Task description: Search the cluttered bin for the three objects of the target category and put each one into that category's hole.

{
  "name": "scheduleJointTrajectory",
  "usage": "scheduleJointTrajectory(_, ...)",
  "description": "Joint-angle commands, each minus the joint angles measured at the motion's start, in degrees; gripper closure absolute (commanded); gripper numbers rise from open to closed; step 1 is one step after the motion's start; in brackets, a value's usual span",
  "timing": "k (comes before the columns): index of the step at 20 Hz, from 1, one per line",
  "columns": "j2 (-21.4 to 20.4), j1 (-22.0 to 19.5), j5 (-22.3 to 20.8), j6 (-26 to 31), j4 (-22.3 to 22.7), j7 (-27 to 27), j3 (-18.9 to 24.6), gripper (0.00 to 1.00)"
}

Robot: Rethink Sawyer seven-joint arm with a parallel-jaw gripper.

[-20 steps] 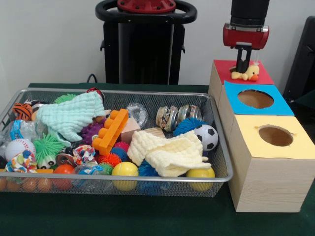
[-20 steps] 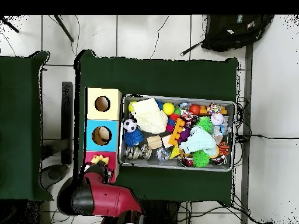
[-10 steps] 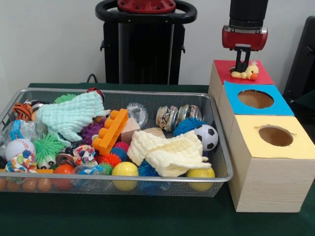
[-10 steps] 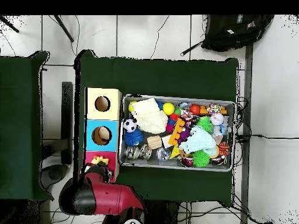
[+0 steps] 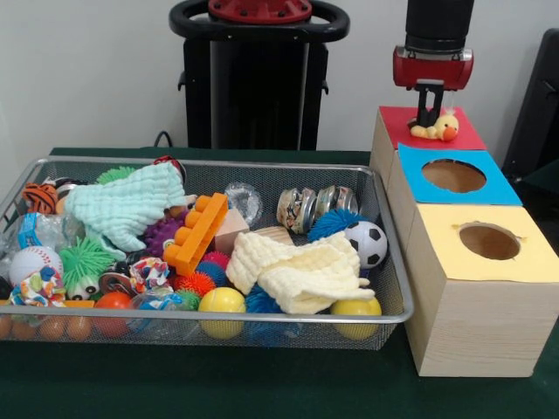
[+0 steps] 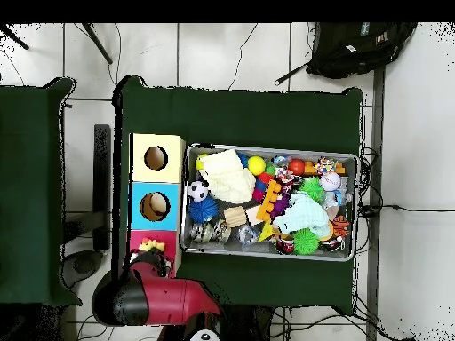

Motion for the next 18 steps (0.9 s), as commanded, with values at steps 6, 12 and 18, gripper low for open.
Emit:
scheduleJointTrajectory(6, 5.1, -0.7, 0.7, 4.6, -4.2, 7.7, 4.2, 1.00)
scheduleJointTrajectory(12, 5.2, -1.5, 0.1, 6.0, -3.6, 6.9, 4.3, 1.00)
scheduleJointTrajectory(18, 4.3, -1.7, -0.5, 7.1, -3.0, 6.3, 3.7, 1.00)
